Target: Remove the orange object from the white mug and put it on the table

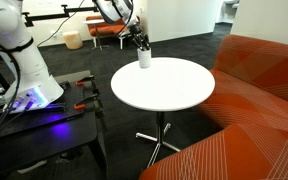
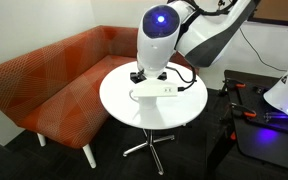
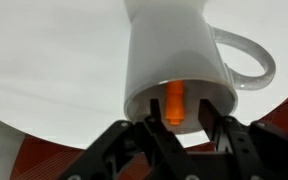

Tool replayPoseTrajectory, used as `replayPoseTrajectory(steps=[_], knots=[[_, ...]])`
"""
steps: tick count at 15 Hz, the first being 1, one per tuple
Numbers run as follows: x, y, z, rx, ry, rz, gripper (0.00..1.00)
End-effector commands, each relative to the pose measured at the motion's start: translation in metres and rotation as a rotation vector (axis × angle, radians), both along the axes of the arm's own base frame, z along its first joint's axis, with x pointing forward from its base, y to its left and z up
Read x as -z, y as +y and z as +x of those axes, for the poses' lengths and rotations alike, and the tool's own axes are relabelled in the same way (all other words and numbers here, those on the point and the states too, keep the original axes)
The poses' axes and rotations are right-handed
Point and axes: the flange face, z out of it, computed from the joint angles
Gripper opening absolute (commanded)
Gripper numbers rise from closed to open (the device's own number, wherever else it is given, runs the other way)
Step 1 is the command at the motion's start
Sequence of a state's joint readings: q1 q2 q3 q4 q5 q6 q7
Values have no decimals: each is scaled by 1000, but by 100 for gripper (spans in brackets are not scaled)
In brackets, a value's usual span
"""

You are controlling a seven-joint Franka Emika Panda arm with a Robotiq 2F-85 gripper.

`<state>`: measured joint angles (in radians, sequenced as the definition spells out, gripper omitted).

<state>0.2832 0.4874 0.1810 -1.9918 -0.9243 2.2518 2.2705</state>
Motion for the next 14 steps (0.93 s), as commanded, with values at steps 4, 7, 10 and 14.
replayPoseTrajectory(steps=[4,7,10,14], knots=[[3,-3,8,-26,23,30,44],[3,-4,10,-24,33,22,46],[2,-4,12,-26,42,20,46],[3,-4,16,-26,52,21,36]])
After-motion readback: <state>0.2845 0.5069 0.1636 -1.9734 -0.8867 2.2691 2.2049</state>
